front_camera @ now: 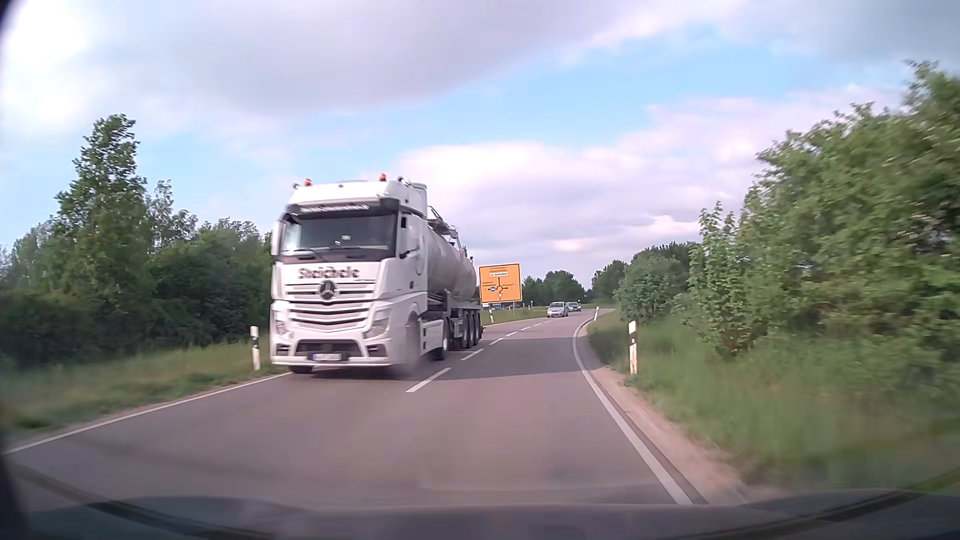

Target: Follow the waypoints while adhering to traffic rules and regulations

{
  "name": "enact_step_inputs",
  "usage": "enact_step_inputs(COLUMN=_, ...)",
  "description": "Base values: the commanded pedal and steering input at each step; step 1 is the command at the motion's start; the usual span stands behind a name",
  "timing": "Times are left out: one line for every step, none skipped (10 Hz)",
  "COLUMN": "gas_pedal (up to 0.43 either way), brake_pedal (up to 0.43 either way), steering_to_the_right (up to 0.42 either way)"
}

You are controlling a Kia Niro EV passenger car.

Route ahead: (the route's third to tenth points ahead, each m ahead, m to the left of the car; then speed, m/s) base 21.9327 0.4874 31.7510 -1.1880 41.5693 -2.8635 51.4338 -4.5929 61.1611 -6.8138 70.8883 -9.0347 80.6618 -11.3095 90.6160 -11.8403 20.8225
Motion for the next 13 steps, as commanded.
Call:
enact_step_inputs(gas_pedal=0.008, brake_pedal=0.000, steering_to_the_right=0.025)
enact_step_inputs(gas_pedal=0.008, brake_pedal=0.000, steering_to_the_right=0.025)
enact_step_inputs(gas_pedal=0.000, brake_pedal=0.000, steering_to_the_right=0.026)
enact_step_inputs(gas_pedal=0.000, brake_pedal=0.000, steering_to_the_right=0.025)
enact_step_inputs(gas_pedal=0.000, brake_pedal=0.000, steering_to_the_right=0.026)
enact_step_inputs(gas_pedal=0.000, brake_pedal=0.000, steering_to_the_right=0.026)
enact_step_inputs(gas_pedal=0.000, brake_pedal=0.000, steering_to_the_right=0.026)
enact_step_inputs(gas_pedal=0.000, brake_pedal=0.000, steering_to_the_right=0.027)
enact_step_inputs(gas_pedal=0.000, brake_pedal=0.000, steering_to_the_right=0.026)
enact_step_inputs(gas_pedal=0.000, brake_pedal=0.000, steering_to_the_right=0.026)
enact_step_inputs(gas_pedal=0.000, brake_pedal=0.000, steering_to_the_right=0.026)
enact_step_inputs(gas_pedal=0.000, brake_pedal=0.000, steering_to_the_right=0.026)
enact_step_inputs(gas_pedal=0.000, brake_pedal=0.000, steering_to_the_right=0.026)
